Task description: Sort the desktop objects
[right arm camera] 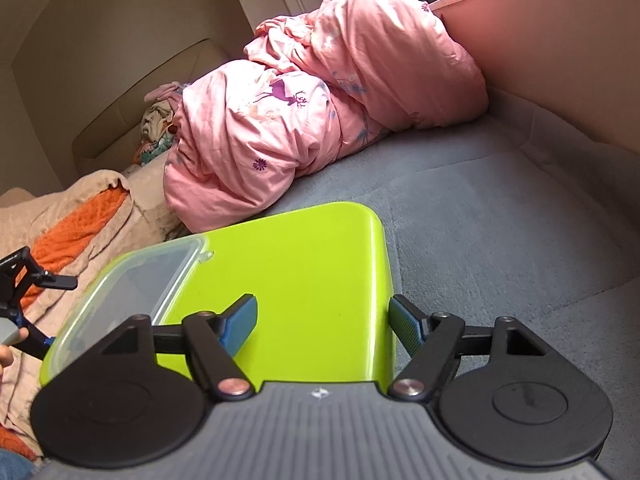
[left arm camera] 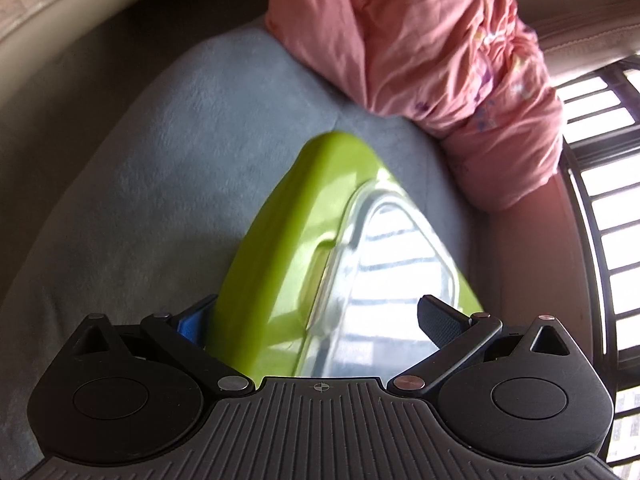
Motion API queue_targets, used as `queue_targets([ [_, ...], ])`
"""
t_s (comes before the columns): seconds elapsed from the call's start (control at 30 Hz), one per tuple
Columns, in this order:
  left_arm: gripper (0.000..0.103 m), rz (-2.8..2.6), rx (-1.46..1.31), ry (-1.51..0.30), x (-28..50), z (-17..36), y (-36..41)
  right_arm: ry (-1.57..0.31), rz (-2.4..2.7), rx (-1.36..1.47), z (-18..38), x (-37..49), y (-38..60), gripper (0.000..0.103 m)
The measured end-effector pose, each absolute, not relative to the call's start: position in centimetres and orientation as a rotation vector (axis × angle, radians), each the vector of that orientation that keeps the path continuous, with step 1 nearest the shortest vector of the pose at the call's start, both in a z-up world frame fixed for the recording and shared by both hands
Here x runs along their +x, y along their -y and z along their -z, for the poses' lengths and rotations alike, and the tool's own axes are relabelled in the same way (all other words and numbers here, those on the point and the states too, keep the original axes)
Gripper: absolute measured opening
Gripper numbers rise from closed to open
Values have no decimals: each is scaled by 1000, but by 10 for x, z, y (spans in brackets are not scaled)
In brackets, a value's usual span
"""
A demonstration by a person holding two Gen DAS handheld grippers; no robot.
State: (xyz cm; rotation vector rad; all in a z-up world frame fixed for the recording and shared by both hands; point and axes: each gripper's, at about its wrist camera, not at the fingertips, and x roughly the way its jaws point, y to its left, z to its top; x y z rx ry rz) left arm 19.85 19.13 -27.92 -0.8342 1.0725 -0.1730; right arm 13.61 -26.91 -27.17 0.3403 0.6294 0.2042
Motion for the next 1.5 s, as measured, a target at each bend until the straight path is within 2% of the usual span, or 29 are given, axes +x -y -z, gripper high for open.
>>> queue_targets([
  [0.03,103,155,-826,-1076,198,281,-192,-639,-200,340,273,137,269,79],
  [0.13,103,97,-808,-1088,187,281,-200,-670,-156,348,273,137,272,98],
  [0.33,103,69,-619,-1167,147,243,-201,-722,-48,443,258,122,295,103],
  [0.53,103,156,-431,-1248,94,183,-165,-952,-33,304,221,83,277,103],
  [0.67,103,195,-368,-1274,62,138,-135,-1164,-143,447,190,56,264,103],
  [0.77,103,198,-286,-1253,42,98,-112,-1248,-178,528,151,44,255,103],
  [0.87,103,174,-190,-1198,28,58,-91,-1262,-143,403,106,41,234,103],
  [0.97,103,119,-104,-1155,19,27,-76,-1200,-80,252,63,34,210,103],
  [1.13,103,82,-134,-1131,17,-5,-72,-1113,-77,179,16,27,186,103],
  [1.27,103,52,-77,-1100,10,-22,-64,-1107,-101,121,9,28,169,103],
  [1.5,103,63,58,-1099,-1,-17,-40,-1218,-107,98,41,24,149,103],
])
